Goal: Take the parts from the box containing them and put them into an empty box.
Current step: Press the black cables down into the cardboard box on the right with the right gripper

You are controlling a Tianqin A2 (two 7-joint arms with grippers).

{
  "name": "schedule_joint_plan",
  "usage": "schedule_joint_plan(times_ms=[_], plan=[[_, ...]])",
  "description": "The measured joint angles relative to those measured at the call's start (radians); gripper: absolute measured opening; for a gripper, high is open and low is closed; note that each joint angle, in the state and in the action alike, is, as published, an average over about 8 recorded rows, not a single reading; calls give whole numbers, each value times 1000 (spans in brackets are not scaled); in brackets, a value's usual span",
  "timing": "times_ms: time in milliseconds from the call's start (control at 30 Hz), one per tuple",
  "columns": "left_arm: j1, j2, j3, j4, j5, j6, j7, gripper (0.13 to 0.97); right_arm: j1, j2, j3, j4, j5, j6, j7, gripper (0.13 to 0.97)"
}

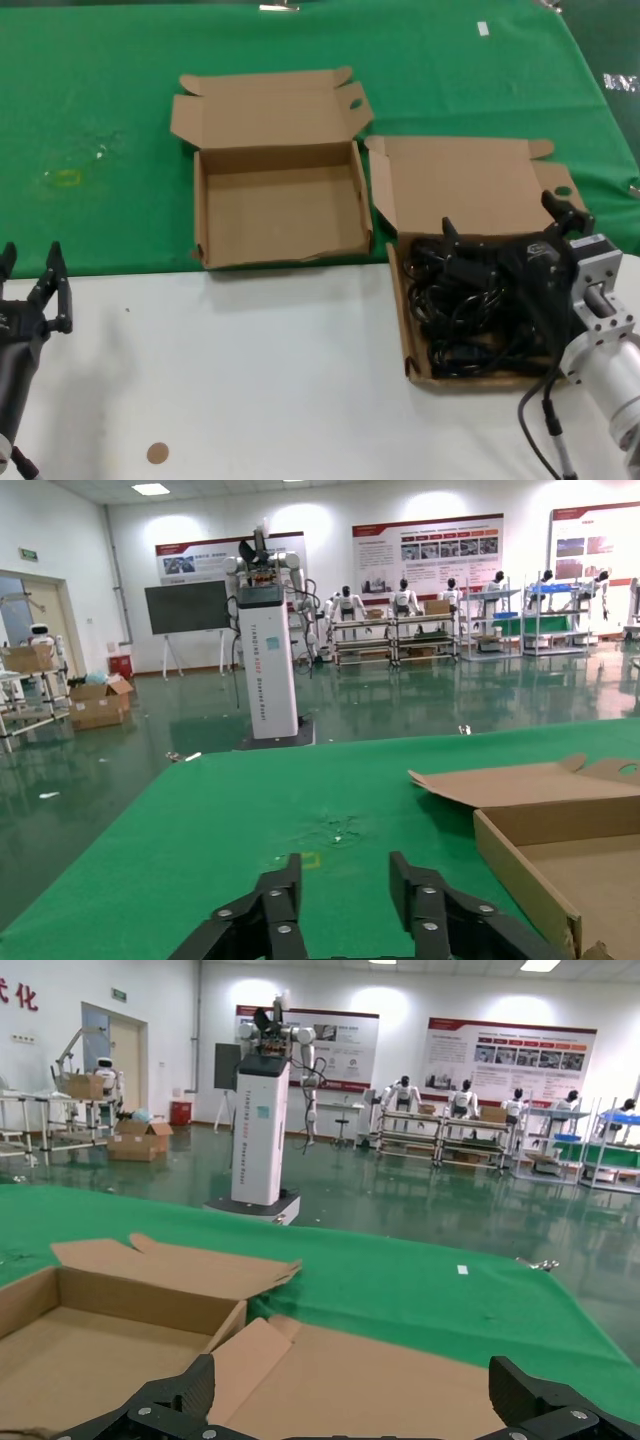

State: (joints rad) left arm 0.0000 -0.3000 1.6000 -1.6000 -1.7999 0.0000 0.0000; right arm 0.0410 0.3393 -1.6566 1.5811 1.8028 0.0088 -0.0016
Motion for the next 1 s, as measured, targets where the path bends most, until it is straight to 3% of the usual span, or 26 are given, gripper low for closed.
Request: schedule_joint_plan(times_ms=[333,533,800,1000], plan=[[0,0,0,0,0,0,0,249,64,226,-186,14,178,104,-26,966],[0,0,0,0,0,0,0,228,168,416,-341,14,255,69,-5,966],[0,0,0,0,0,0,0,165,367,638,-494,-24,178,-207,92,966],[0,0,0,0,0,0,0,154,526,721,-544,-87,81,-488,66,966]])
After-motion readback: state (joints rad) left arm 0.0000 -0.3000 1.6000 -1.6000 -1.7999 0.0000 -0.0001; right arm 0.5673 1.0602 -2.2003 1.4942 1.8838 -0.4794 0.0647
